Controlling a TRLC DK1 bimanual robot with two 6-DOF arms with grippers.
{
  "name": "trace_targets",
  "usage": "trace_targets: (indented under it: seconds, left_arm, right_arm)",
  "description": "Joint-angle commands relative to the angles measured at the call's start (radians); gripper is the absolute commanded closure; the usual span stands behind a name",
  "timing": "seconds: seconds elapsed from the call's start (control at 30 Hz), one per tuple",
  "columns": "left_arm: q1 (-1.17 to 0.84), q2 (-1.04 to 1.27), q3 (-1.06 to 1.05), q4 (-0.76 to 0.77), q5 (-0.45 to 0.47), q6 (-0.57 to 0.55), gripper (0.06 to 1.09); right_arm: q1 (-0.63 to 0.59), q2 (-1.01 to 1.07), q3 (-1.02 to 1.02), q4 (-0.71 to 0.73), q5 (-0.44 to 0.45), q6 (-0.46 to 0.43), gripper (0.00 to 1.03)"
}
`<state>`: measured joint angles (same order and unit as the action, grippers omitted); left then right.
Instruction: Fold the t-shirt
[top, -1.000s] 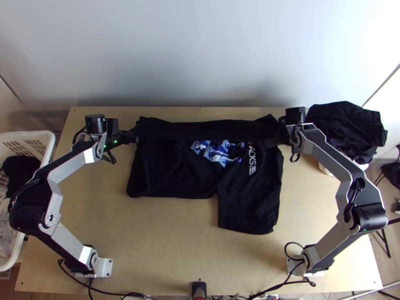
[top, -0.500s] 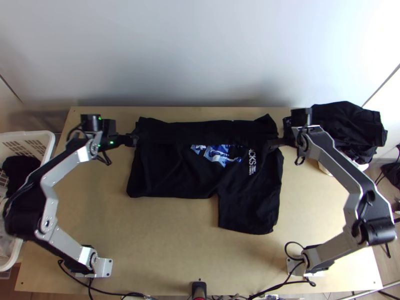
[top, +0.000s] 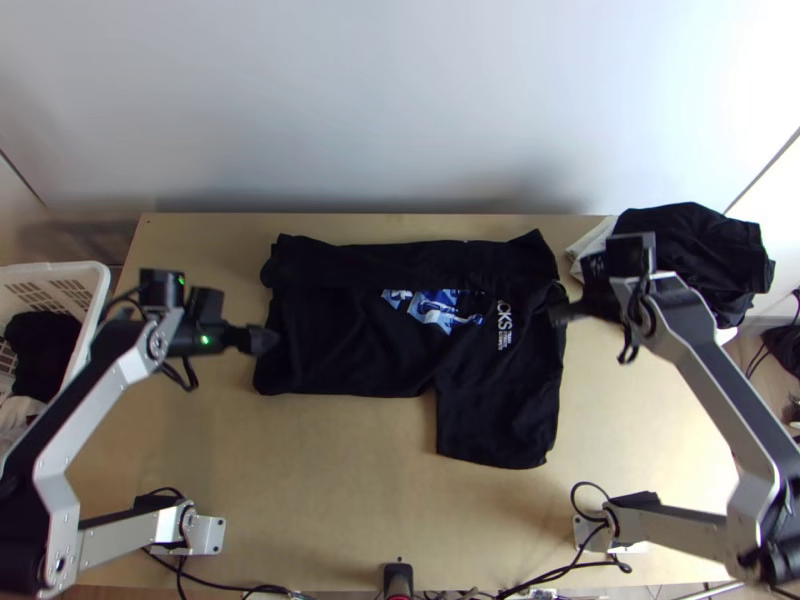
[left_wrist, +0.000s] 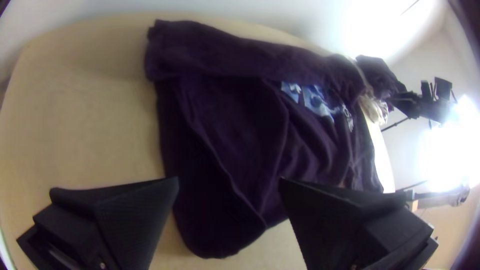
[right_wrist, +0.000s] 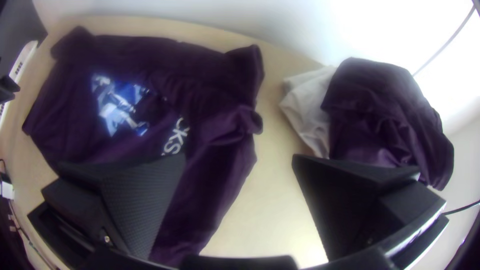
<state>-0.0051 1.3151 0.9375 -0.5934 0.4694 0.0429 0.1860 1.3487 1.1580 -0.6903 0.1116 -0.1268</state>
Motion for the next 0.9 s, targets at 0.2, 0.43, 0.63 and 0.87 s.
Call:
trace_targets:
  seconds: [0.2, 0.43, 0.63, 0.87]
  left_arm:
    - [-0.222, -0.042, -0.123, -0.008, -0.052, -0.029, 0.15]
    - [-0.230, -0.001, -0.178, 0.052, -0.086, -0.023, 0.23]
    - [-0.236, 0.035, -0.198, 0.090, -0.101, -0.023, 0.26]
    - [-0.242, 0.065, -0.189, 0.139, -0.103, -0.041, 0.68]
  right_arm:
    - [0.053, -0.230, -0.181, -0.193, -0.062, 0.004, 0.04]
    - [0.076, -0.304, -0.245, -0.255, -0.089, 0.003, 0.04]
    - [0.076, -0.321, -0.265, -0.261, -0.093, 0.004, 0.04]
    - [0.075, -0.324, -0.267, -0.262, -0.099, 0.006, 0.04]
